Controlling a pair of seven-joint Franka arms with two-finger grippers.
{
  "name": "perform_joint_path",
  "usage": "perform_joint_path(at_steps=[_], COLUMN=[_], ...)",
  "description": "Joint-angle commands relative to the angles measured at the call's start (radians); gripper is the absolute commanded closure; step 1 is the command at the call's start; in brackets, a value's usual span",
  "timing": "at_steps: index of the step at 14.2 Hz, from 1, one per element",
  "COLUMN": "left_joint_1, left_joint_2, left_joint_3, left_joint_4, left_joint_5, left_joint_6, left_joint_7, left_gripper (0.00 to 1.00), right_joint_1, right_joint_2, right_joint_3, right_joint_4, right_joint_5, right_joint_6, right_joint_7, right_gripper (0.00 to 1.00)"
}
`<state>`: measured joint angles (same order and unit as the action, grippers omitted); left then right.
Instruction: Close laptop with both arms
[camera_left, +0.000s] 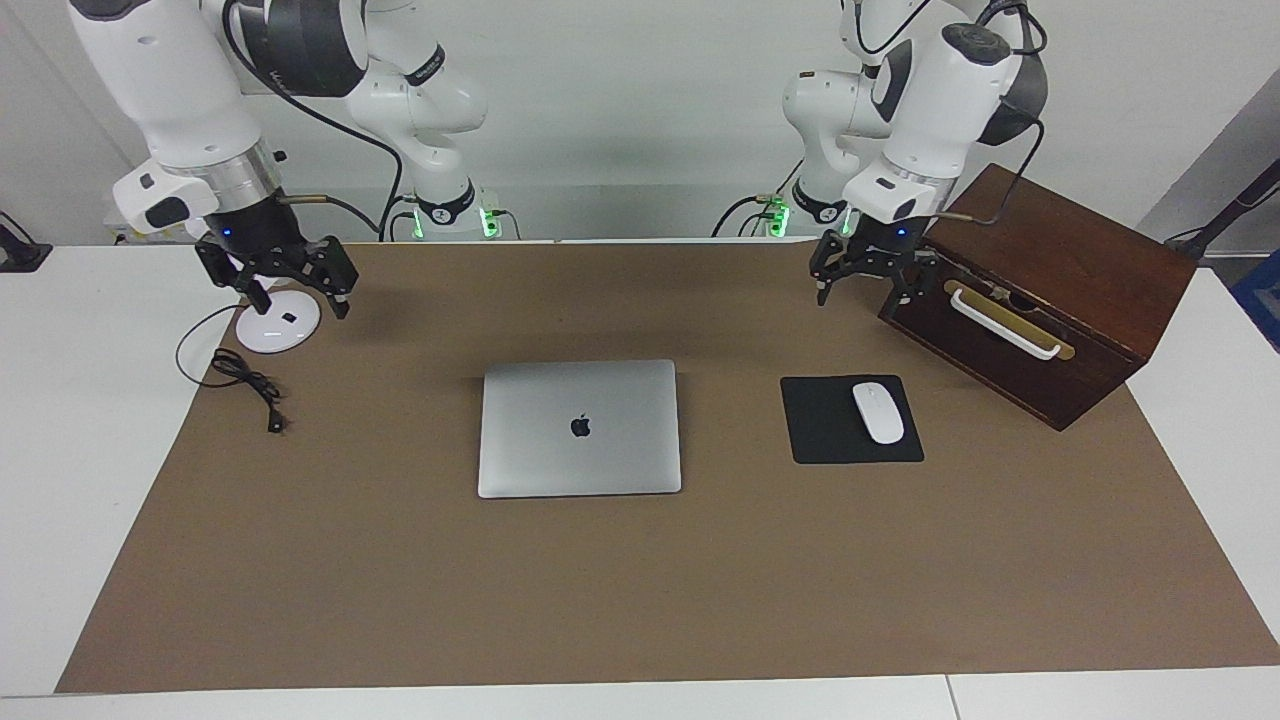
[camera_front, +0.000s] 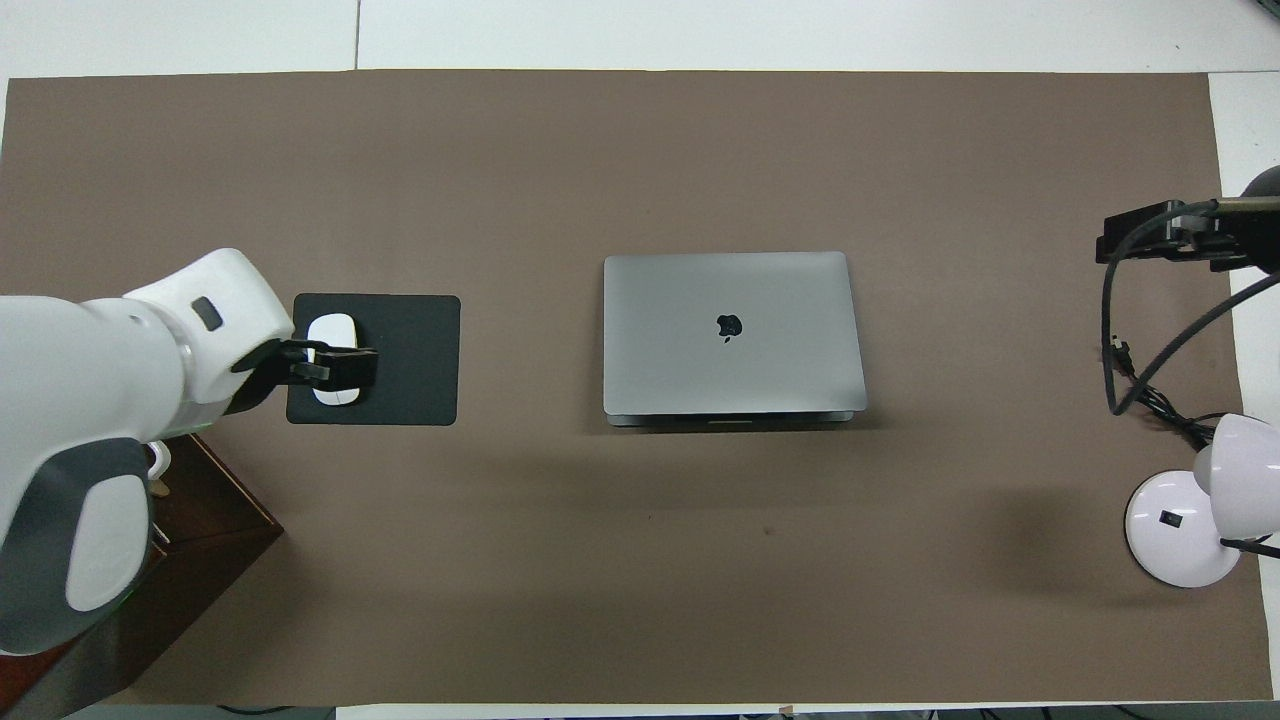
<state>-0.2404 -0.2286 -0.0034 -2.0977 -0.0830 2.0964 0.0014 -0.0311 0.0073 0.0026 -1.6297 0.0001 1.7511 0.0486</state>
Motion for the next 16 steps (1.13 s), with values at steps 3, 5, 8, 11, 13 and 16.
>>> perform_joint_path(at_steps=[3, 5, 8, 11, 13, 16], left_joint_1=[0.133, 0.165, 0.177, 0.196, 0.204, 0.202], left_joint_2=[0.066, 0.109, 0.159, 0.204, 0.219, 0.204], left_joint_3=[-0.010, -0.010, 0.002, 0.011, 0.013, 0.013], left_joint_4=[0.224, 0.315, 0.439, 0.531, 0.559, 0.498], left_joint_5=[0.014, 0.026, 0.032, 0.032, 0.034, 0.049], left_joint_6=[-0.211, -0.274, -0.364, -0.459, -0.507, -0.506], left_joint_7=[0.008, 0.009, 0.009, 0.011, 0.011, 0.009], left_gripper=[0.00, 0.00, 0.00, 0.00, 0.00, 0.00], right_joint_1=[-0.012, -0.009, -0.013, 0.002, 0.002, 0.003], right_joint_2=[-0.035, -0.035, -0.046, -0.044, -0.046, -0.052], right_joint_3=[0.011, 0.013, 0.016, 0.008, 0.010, -0.001], right_joint_4=[-0.010, 0.025, 0.028, 0.071, 0.077, 0.074], right_joint_5=[0.021, 0.012, 0.023, 0.015, 0.024, 0.023], right_joint_6=[0.022, 0.005, -0.079, -0.174, -0.217, -0.237], right_joint_7=[-0.047, -0.052, -0.084, -0.085, -0.084, -0.084], right_gripper=[0.00, 0.00, 0.00, 0.00, 0.00, 0.00])
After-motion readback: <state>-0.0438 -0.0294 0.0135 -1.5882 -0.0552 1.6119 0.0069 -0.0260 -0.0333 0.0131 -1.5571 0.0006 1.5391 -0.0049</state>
